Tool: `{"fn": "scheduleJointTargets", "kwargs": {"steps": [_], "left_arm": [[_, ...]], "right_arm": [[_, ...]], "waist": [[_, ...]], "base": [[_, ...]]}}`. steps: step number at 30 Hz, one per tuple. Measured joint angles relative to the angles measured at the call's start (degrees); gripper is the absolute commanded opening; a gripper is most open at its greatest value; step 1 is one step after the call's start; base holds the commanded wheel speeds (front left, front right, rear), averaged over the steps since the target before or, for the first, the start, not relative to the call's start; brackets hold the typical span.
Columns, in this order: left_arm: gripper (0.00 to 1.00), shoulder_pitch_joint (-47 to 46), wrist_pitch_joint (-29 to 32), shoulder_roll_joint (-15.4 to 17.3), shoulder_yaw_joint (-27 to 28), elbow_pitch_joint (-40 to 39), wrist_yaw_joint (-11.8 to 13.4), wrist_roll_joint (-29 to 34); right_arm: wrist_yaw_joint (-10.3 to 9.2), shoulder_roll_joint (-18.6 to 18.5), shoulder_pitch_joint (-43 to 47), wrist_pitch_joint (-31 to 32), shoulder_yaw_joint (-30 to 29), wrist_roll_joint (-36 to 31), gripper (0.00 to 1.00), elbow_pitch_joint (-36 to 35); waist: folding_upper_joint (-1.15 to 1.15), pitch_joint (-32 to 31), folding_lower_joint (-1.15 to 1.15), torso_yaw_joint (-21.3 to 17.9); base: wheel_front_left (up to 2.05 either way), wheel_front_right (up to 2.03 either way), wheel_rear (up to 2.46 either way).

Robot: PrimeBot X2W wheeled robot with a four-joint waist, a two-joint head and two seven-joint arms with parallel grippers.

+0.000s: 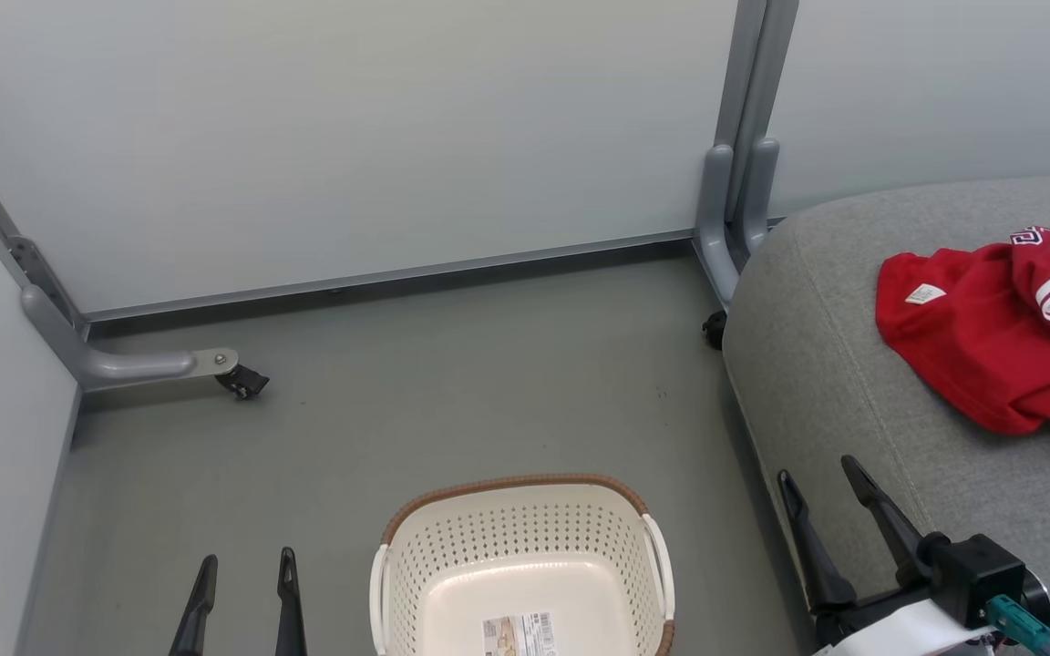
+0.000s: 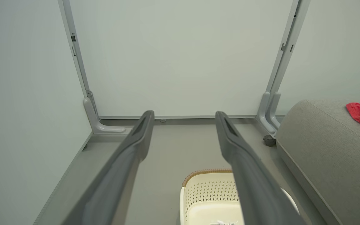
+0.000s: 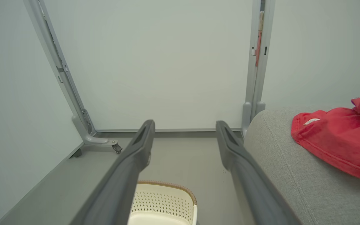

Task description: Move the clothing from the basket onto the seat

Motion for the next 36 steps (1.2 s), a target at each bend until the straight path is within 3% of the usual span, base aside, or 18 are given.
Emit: {"fn": "scheduleJointTargets", "kwargs": {"steps": [1, 2, 9, 36], "left_arm": [[1.00, 0.00, -0.01, 0.00, 0.04, 0.08, -0.14, 0.16], [0.00, 0.00, 0.00, 0.00, 0.02, 0.46, -0.18, 0.12], [0.00, 0.01, 0.45, -0.05, -0.10, 3.24, -0.20, -1.88], [0.00, -6.18, 6.03, 0.97, 1.45, 7.09, -2.48, -30.26]], "right_arm": [[-0.01, 0.07, 0.00, 0.00, 0.01, 0.00, 1.00, 0.01], [0.00, 0.13, 0.02, 0.01, 0.07, 0.00, 0.00, 0.36], [0.00, 0.66, 0.66, 0.49, 0.34, 1.86, 0.00, 3.09], [0.00, 0.56, -2.52, 6.34, -2.80, 28.70, 0.00, 5.64]], "waist": [[0.00, 0.05, 0.00, 0.03], [0.00, 0.06, 0.00, 0.04], [0.00, 0.16, 0.00, 0.03], [0.00, 1.06, 0.00, -0.19]], "base": [[0.00, 0.00, 0.00], [0.00, 0.00, 0.00], [0.00, 0.00, 0.00], [0.00, 0.00, 0.00]]}}
